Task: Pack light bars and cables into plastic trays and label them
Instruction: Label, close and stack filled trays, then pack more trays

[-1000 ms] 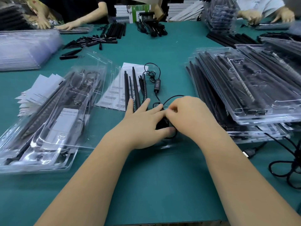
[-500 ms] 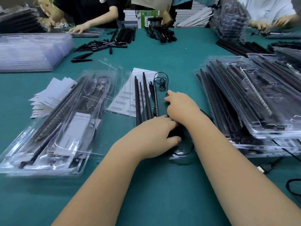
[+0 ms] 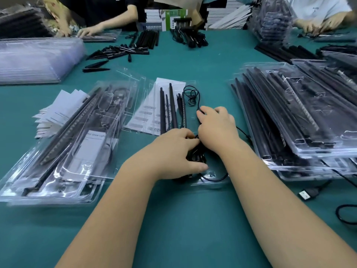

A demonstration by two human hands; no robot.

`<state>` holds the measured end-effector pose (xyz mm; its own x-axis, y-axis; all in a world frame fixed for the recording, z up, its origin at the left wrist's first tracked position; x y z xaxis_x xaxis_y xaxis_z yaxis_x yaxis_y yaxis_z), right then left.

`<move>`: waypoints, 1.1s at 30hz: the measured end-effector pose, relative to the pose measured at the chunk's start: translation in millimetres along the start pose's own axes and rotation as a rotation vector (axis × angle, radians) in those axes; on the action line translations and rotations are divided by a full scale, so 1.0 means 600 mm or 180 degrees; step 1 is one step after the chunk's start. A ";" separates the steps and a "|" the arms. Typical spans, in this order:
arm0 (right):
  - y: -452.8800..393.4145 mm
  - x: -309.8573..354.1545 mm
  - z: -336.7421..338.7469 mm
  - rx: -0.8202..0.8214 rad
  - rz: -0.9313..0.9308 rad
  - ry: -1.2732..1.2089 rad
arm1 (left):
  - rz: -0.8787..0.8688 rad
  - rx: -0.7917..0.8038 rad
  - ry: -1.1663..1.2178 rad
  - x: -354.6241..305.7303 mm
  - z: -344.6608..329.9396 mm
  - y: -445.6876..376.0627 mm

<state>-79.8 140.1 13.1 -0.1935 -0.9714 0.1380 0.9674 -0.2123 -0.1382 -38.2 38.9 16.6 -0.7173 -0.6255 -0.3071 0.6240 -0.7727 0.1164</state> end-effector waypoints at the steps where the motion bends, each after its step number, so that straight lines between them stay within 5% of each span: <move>1: 0.000 0.001 0.000 0.0055 -0.0010 0.0002 | -0.0011 0.0026 -0.0005 0.000 -0.001 0.000; 15: 0.000 0.013 0.026 0.0044 -0.0081 0.0279 | -0.0059 0.0185 0.0056 0.007 -0.007 -0.001; 18: -0.002 0.015 0.037 0.0313 0.0041 0.0483 | -0.0005 0.0141 -0.0155 0.010 -0.012 -0.006; 22: 0.002 -0.016 0.036 0.1265 -0.0076 -0.0267 | 0.0062 0.0092 -0.0323 0.015 -0.015 -0.010; 24: 0.013 -0.013 0.038 0.1605 0.0281 0.0127 | 0.0135 0.0148 -0.0371 0.016 -0.018 -0.012; 33: 0.030 -0.021 0.034 0.1578 0.0437 0.0145 | 0.0230 0.0438 -0.0675 0.021 -0.039 -0.015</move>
<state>-57.0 150.6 28.7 -0.0554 -0.9927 0.1069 0.9435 -0.0171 0.3310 -45.5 40.6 -10.6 -0.7303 -0.6771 -0.0903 0.6384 -0.7236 0.2625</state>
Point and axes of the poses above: each hand's wrist, its own y-axis away from the middle knuckle, its own z-axis out of the back of the hand, x = y × z, the point moved 9 cm from there along -y, towards the middle knuckle, and after that the axes turned 1 degree about -z, right-handed, at the moved point
